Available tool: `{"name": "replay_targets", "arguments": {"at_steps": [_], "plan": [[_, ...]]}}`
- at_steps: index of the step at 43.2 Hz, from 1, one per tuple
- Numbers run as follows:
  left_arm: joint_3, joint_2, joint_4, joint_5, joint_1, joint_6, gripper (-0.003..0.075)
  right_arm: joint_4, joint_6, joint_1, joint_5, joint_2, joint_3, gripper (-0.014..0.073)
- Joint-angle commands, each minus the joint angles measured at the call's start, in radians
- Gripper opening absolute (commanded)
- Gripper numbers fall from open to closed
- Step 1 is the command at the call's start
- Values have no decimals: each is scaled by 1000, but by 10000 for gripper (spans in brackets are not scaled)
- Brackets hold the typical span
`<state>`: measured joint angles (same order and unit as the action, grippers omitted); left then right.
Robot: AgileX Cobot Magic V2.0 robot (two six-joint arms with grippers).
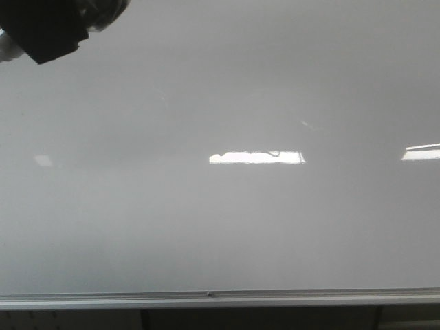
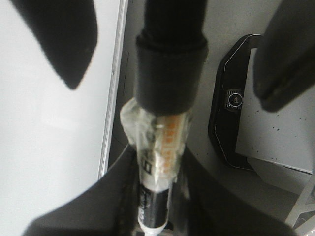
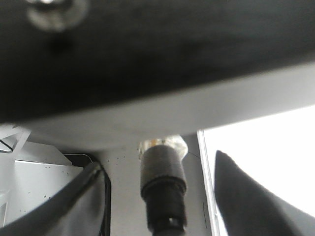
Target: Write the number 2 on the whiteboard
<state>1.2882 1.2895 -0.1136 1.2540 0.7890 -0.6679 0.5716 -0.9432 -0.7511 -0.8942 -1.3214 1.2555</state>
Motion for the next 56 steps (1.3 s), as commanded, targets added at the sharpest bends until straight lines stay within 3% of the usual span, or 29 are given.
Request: {"name": "replay_targets", "arguments": {"at_steps": [1,8,16,23,26,33,36,45,56], "plan": [[26,-21,-21,-12,9,-4,59,52,-12,1,37,25,37,430],[26,-21,-21,-12,9,-4,59,53,-12,1,37,25,37,360],[26,-21,-21,-10,9,-4,59,55,-12,1,35,25,37,141],[26,-21,-21,-10,9,-4,74,55,-12,1,29,25,37,38],[26,-21,-21,-10,9,-4,118,55,-12,1,25,25,37,26],[26,-32,-9,-34,7,22,356,38,-12,1,19,29,37,27],[26,-56,13,-47,5,43,415,0,-11,1,16,38,39,27],[26,-187,28,-57,5,120,429,-130,83,47,7,118,39,27],[-99,-367,143,-212,5,331,429,-338,396,251,-90,274,39,27]]}}
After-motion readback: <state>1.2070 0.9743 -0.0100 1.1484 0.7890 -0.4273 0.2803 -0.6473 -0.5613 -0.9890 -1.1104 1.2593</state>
